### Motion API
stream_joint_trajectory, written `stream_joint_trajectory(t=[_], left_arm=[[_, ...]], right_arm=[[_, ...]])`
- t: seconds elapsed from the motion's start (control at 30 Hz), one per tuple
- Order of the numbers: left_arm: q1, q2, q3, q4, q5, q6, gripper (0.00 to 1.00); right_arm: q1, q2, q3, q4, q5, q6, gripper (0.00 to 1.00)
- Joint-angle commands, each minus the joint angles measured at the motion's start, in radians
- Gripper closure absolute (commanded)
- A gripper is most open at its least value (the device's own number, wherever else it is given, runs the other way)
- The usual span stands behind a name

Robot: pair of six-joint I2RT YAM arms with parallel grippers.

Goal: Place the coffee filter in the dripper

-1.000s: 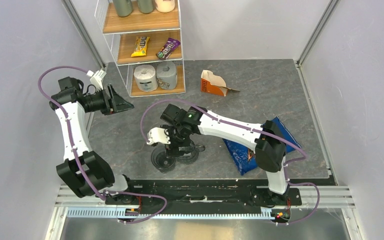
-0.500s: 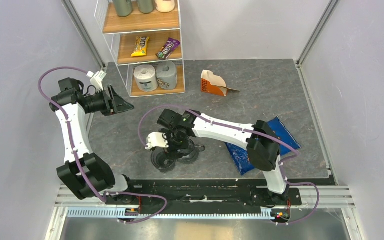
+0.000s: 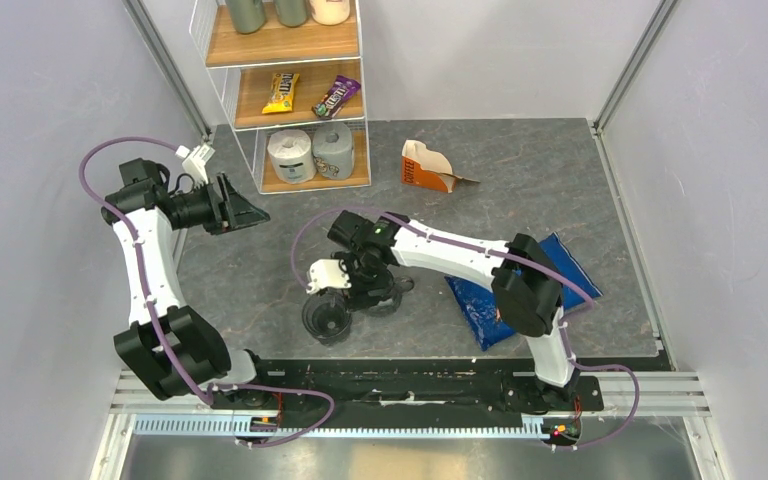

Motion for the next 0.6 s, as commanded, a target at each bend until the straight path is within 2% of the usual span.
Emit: stream_joint_trajectory(t=[0.0,0.23,0.57], left_arm=[[0.003,-0.034,-0.013,0.025,0.026,-0.017,0.33],[0.003,-0.033,-0.023,0.026,0.013,-0.013,0.34],[0.003,-0.02,-0.058,-0.138,-0.041,0.152,0.33]], right_arm=[[-0.056,-0.028,0.002,0.002,0.018,-0.059,0.1],[-0.152,-0.011,0.011,-0.02,0.017,-0.114,0.1],[-0.23,0.005,0.04,-0.045,0.034,-0.163,0.05]])
